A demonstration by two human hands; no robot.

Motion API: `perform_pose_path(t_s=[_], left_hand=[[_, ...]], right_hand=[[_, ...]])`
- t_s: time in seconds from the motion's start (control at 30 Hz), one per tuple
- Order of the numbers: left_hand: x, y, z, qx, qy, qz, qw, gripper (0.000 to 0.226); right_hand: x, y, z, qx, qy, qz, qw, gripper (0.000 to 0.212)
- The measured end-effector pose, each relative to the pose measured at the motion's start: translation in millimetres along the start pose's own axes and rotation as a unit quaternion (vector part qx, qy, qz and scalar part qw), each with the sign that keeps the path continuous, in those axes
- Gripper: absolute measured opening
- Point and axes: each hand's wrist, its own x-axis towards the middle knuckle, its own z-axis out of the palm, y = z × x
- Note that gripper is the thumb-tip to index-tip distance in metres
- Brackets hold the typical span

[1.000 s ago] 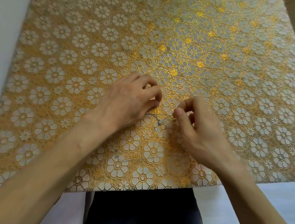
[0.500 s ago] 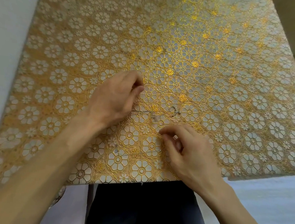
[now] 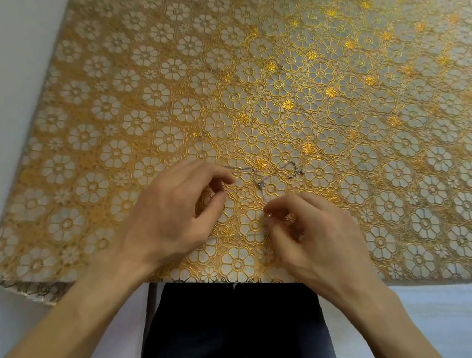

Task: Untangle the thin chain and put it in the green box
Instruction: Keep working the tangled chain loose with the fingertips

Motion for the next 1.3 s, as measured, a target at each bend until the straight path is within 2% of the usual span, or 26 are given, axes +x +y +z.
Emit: perform_pose_path(t_s=[0.13,0.37,0.5,0.73,1.07,1.17,1.3], left_hand=[[-8.2,-5.4,1.8,0.034,-0.019,-0.012,0.999,0.018],[15.8,1.5,10.5,0.064,0.02,-0.027,0.997,0.022],[31.4,7.0,23.8,0.061,0.02,-0.02,0.998,0.018],[32.6,2.2,31.6,0.05,0.023,-0.016,0.998,0.015],[34.5,1.0,32.9,0.05,0.027,-0.03,0.998,0.014],[34.8,1.5,32.5,0.048,0.029,-0.028,0.998,0.013],[34.1,2.8,30.3,0.026,0.027,-0.018,0.999,0.014]], right_hand=[[11.5,4.9,-3.3,0.005,0.014,0.005,1.0,0.017],[37.6,5.1,-2.5,-0.026,0.027,-0.008,0.999,0.012],[44.0,4.0,2.1,-0.041,0.022,-0.056,0.997,0.009],[47.9,19.3,6.3,-0.076,0.018,-0.139,0.987,0.018],[51.0,20.4,9.8,-0.166,0.044,-0.188,0.967,0.009],[49.8,19.5,10.6,-0.111,0.032,-0.155,0.981,0.02],[48.4,20.6,12.4,-0.024,0.013,-0.106,0.994,0.022]])
